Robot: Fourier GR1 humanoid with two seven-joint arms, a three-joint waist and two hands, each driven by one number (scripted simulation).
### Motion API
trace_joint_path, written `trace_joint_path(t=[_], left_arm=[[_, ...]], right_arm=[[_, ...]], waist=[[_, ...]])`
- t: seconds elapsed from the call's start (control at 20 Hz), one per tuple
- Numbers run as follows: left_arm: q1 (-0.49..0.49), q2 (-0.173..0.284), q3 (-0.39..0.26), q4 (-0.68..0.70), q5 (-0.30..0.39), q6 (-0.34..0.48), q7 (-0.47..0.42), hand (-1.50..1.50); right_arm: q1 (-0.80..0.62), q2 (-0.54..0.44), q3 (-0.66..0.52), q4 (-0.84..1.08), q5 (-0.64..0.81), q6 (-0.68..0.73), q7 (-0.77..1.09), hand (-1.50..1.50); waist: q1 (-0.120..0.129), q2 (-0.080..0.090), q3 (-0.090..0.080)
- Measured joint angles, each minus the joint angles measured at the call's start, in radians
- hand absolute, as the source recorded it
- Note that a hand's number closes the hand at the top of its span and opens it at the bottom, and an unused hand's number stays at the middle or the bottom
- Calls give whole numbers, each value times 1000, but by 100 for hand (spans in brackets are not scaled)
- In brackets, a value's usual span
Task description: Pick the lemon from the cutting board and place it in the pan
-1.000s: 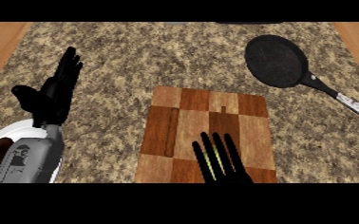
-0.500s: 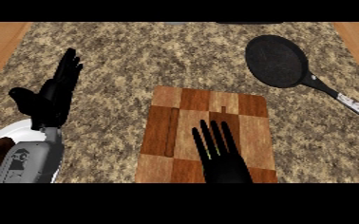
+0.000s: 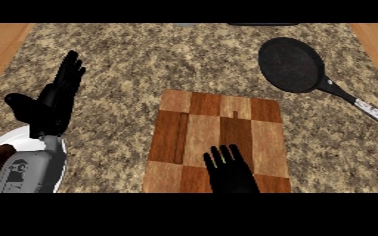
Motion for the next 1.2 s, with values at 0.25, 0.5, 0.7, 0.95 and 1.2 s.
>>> trace_joint_path(t=[0.25, 0.5, 0.7, 0.95, 1.2], left_arm=[[-20, -7, 16, 38, -11, -10, -12, 0], [0, -16, 22, 14, -18, -25, -10, 0], [-9, -21, 24, 21, -20, -30, -16, 0], [-25, -23, 11, 10, -20, -41, -13, 0], [-49, -38, -6, 22, -29, -36, -3, 0]], right_arm=[[-44, -13, -5, 40, 1, -23, -53, 150], [-47, -17, -11, 41, 3, -33, -70, 150], [-101, 25, -49, 90, -89, -21, 31, 150], [-167, 54, -164, 128, -313, 11, 261, 150], [-406, 69, -211, 202, -381, -100, 501, 150]], waist=[[-2, -3, -2], [-3, -5, -4], [4, 1, -4], [35, 17, -1], [58, 17, 1]])
